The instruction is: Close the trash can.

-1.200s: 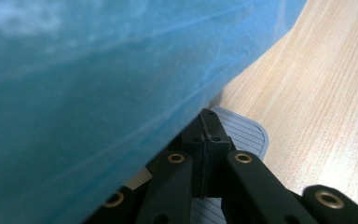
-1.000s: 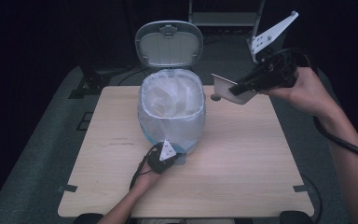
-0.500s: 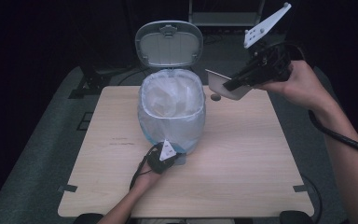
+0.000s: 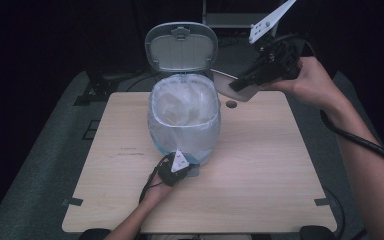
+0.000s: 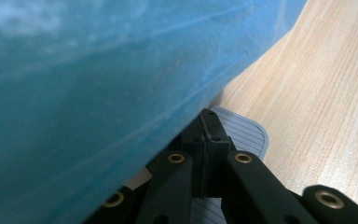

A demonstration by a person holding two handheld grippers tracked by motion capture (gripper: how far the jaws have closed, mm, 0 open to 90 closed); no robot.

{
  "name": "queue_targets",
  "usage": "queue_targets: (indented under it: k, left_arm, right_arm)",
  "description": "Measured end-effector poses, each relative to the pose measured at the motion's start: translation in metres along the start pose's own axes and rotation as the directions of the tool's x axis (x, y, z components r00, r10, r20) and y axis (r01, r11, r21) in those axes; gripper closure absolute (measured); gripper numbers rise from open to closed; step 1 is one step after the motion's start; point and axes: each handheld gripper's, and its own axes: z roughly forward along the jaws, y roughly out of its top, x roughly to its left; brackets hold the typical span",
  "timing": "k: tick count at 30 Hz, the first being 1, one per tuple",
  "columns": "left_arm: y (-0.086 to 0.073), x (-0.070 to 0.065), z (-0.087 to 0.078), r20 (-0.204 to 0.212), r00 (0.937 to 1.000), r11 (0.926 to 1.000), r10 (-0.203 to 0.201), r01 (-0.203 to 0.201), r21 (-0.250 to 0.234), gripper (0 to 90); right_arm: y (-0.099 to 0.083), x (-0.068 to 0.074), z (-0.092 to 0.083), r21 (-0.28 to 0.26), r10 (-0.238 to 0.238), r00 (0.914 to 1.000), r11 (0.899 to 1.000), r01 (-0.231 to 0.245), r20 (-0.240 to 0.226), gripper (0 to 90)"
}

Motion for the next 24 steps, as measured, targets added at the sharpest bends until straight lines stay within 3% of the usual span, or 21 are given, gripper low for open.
queue_targets:
  k: [24]
  left_arm:
    - [0.000,0.000,0.000,-0.001,1.0000,1.0000,0.001,-0.001,0.003,90.0]
  right_arm:
    - [0.031,0.000,0.025,0.012,-0.038,0.9988,0.999,0.038,-0.030,83.4]
